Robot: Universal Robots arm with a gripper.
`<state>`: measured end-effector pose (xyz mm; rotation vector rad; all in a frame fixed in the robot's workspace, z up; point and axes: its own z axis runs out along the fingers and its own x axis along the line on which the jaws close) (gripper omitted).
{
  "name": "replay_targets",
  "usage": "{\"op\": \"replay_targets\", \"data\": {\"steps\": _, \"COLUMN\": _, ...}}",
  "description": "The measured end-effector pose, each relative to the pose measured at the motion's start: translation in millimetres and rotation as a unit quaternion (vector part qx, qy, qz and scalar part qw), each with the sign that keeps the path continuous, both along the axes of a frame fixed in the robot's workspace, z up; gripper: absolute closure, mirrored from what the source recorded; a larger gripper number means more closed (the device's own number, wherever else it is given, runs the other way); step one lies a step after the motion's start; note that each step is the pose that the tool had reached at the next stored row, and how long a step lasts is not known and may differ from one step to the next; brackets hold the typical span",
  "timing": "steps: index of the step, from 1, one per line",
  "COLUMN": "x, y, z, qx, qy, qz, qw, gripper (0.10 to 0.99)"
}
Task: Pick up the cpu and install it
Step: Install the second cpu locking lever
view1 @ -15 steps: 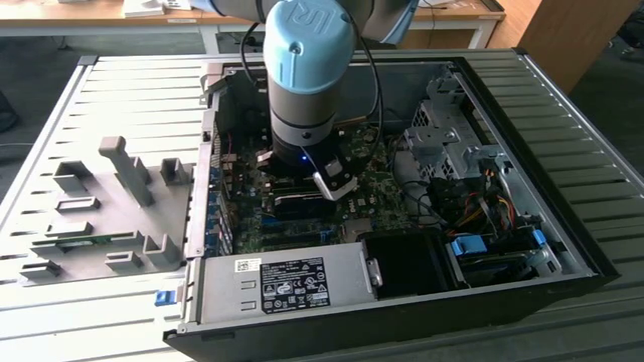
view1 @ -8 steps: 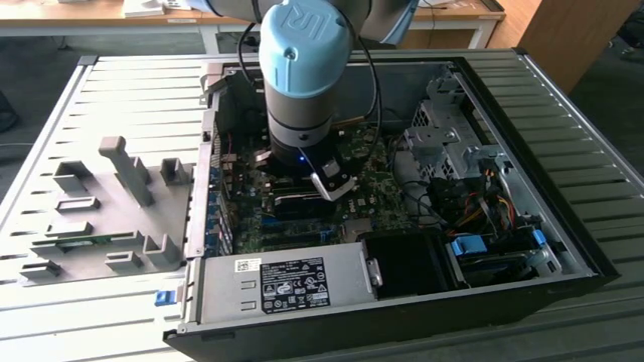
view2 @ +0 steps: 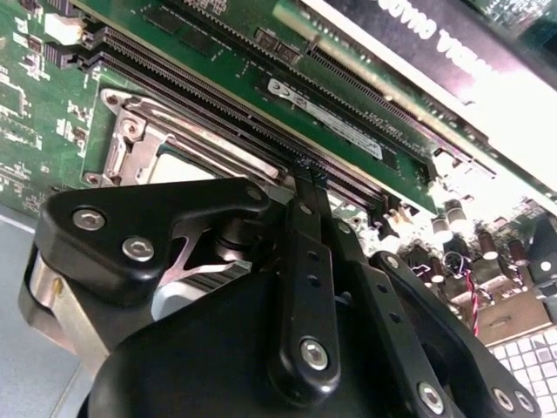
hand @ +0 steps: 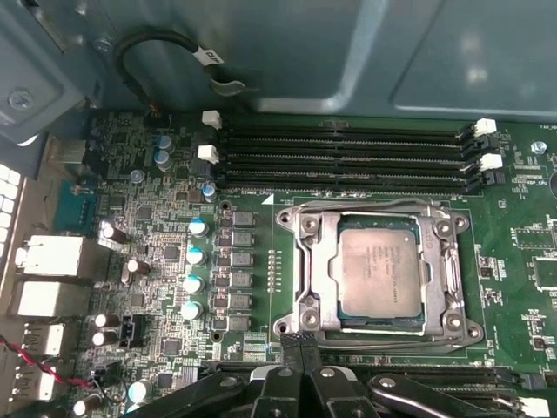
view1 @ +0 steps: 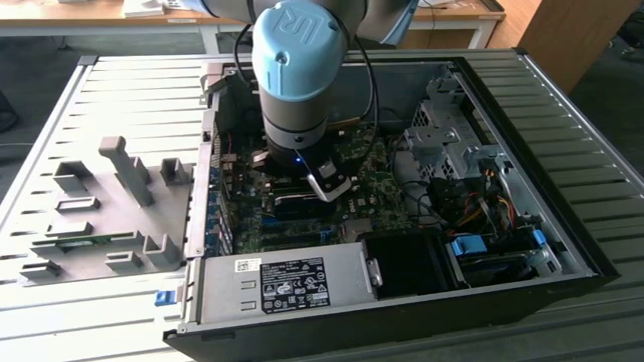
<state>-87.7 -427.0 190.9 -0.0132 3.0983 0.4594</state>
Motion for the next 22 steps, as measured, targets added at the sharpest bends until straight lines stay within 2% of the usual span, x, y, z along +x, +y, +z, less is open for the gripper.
{"op": "replay_targets", "data": {"steps": 13, "x": -3.8, "y": 0.5, "z": -2.7, "qx": 0.0142, "qy": -0.0043, "qz": 0.0, "qw": 0.9999, "gripper": 0.98}}
{"op": "replay_targets", "data": {"steps": 22, "x": -5.5, "y": 0.3, "z": -2.4, "qx": 0.0151, "qy": -0.004, "qz": 0.0, "qw": 0.9999, "gripper": 0.98}}
